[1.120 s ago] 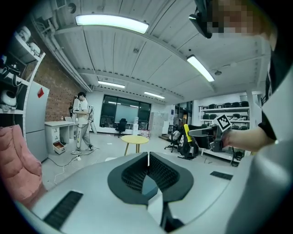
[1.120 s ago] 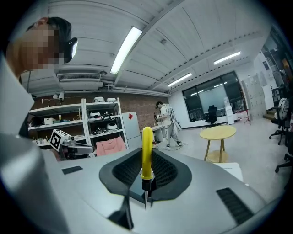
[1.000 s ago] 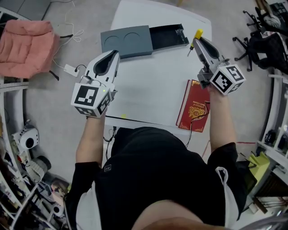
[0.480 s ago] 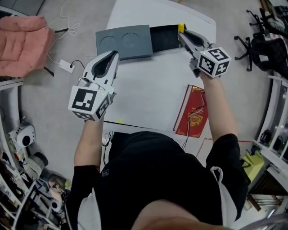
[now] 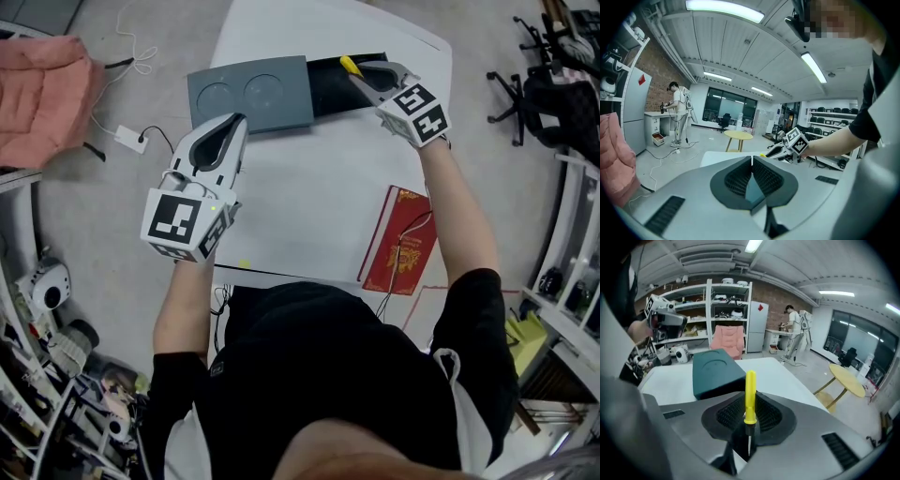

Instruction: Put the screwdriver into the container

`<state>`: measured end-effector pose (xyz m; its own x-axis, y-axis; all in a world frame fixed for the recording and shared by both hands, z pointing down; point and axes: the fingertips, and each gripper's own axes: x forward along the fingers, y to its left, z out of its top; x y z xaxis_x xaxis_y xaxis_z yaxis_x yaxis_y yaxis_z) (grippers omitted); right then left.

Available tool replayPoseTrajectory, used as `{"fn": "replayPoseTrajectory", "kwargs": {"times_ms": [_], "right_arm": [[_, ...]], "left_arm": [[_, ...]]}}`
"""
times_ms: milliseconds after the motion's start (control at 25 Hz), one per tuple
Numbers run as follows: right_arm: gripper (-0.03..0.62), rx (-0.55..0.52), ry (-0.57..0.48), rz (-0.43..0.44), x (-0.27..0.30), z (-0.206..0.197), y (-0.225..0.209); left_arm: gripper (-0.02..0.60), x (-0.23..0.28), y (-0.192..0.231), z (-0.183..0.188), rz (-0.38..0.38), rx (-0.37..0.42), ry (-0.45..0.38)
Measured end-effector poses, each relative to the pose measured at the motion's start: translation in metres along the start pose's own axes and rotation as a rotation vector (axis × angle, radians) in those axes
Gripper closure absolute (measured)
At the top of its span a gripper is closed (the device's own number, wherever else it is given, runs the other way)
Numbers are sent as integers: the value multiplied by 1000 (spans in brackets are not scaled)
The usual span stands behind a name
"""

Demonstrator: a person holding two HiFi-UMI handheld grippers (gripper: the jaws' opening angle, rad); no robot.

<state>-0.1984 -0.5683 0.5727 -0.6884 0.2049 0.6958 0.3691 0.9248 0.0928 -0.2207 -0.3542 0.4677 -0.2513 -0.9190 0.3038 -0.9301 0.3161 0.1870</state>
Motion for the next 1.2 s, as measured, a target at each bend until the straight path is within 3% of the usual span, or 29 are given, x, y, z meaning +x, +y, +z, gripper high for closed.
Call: {"fn": "replayPoseTrajectory", "kwargs": {"times_ms": [320, 560, 1000, 1200], "right_arm": [[516, -236, 196, 53, 36, -29, 13], [516, -338, 282, 97, 58, -41, 23], [511, -275, 392, 110, 76, -65, 22], [504, -140, 346, 69, 60, -56, 24]], "left_arm": [[557, 4, 11, -11, 14, -21, 25], [557, 4, 14, -15, 12, -33, 23], [557, -18, 21, -21, 31, -45, 17], [557, -36, 19, -16, 31, -35, 4]]}}
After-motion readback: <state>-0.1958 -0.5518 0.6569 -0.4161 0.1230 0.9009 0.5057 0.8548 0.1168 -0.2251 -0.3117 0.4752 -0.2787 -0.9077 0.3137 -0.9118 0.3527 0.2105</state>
